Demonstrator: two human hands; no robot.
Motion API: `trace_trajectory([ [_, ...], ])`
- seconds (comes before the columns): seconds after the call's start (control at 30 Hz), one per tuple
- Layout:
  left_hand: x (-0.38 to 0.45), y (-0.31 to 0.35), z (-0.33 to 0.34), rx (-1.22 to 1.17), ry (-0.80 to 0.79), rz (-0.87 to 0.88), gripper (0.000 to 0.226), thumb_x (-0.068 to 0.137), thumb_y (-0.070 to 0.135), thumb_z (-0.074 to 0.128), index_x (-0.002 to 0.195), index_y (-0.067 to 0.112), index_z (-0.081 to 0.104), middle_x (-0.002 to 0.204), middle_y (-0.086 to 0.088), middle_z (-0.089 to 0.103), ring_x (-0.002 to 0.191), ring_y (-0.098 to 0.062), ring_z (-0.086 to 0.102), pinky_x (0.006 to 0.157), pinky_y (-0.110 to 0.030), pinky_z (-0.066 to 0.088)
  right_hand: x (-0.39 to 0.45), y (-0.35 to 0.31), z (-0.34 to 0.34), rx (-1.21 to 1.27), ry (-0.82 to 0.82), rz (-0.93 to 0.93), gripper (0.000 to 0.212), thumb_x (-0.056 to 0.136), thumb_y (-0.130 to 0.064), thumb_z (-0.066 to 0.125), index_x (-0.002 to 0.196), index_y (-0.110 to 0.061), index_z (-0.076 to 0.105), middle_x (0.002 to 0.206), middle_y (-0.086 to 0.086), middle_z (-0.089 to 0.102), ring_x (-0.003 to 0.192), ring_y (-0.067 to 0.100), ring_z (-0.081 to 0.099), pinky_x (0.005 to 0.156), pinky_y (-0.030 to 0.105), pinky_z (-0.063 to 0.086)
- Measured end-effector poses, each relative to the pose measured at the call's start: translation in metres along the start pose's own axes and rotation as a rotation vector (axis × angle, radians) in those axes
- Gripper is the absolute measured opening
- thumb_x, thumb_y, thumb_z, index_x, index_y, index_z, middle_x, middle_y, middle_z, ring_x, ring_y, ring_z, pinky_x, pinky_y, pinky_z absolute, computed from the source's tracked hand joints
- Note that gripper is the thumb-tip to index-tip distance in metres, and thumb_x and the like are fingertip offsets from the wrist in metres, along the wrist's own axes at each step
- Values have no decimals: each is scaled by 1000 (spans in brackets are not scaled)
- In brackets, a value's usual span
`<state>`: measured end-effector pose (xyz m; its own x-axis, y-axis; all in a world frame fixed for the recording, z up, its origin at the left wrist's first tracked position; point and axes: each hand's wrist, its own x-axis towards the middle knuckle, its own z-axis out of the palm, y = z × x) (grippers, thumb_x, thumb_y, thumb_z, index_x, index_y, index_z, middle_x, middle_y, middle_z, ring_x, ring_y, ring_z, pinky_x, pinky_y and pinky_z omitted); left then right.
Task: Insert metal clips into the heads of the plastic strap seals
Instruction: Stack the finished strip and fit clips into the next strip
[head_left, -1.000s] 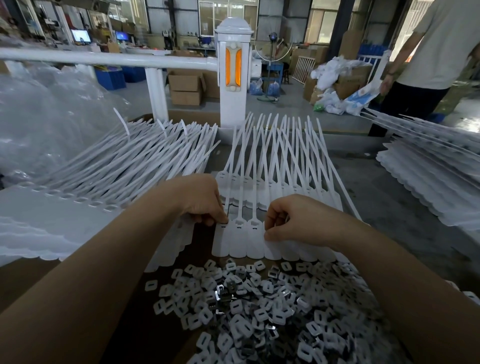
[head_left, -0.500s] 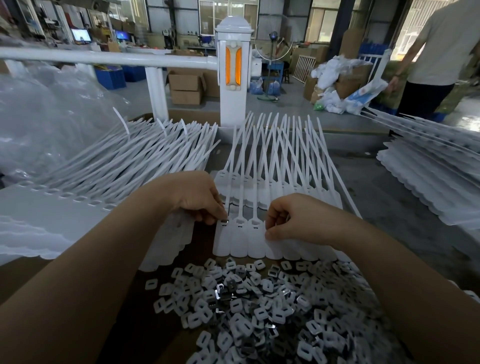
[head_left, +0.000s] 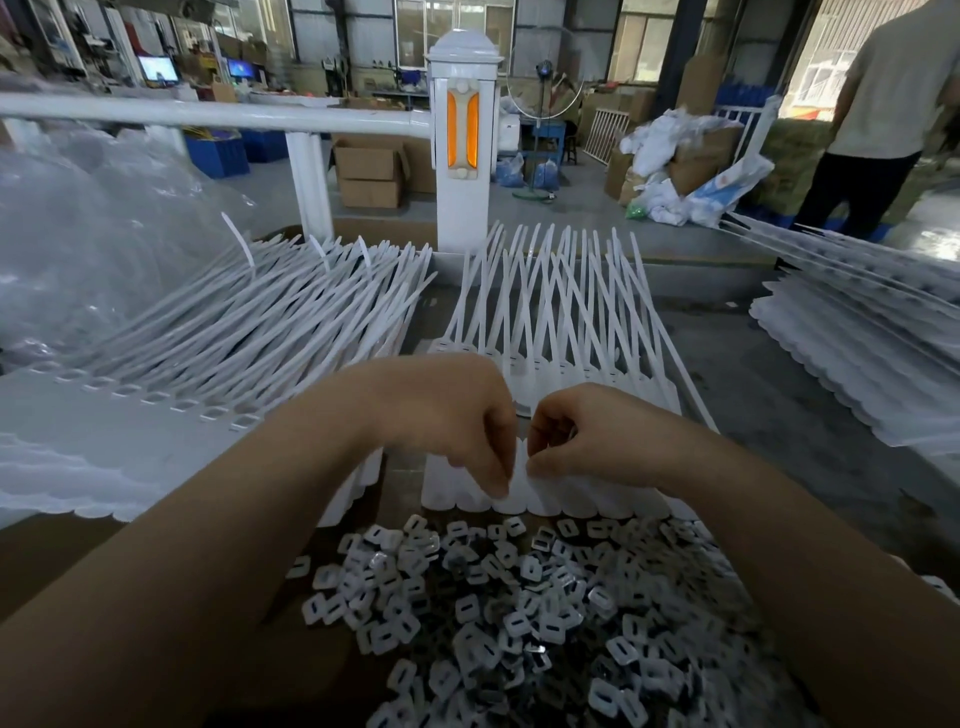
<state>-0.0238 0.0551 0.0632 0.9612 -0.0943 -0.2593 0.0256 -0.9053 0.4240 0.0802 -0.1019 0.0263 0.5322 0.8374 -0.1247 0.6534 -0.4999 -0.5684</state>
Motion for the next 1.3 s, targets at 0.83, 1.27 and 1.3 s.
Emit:
trace_trajectory([
  [0.83,-1,-3,-4,-201,91,-140,5,79,22,75,79,17,73,71,2,73,63,-4,67,60,-16,52,2,7,8,-102,108,-71,14,83,-36,70,75,-34,60,75,-12,60,67,0,55,57,16,38],
  [1.27,4,-58,-6,-320,144,-250,8,89,15,69,83,18,74,71,4,74,61,-4,66,69,-26,53,1,4,16,-229,170,-120,15,92,-40,59,80,-36,50,70,-13,51,63,2,47,57,22,35],
  [1.3,4,-59,-6,-313,134,-249,8,89,16,69,82,18,74,71,4,74,61,-4,65,70,-28,53,1,3,16,-225,169,-118,14,92,-40,59,82,-35,51,70,-13,51,63,2,48,57,23,35],
])
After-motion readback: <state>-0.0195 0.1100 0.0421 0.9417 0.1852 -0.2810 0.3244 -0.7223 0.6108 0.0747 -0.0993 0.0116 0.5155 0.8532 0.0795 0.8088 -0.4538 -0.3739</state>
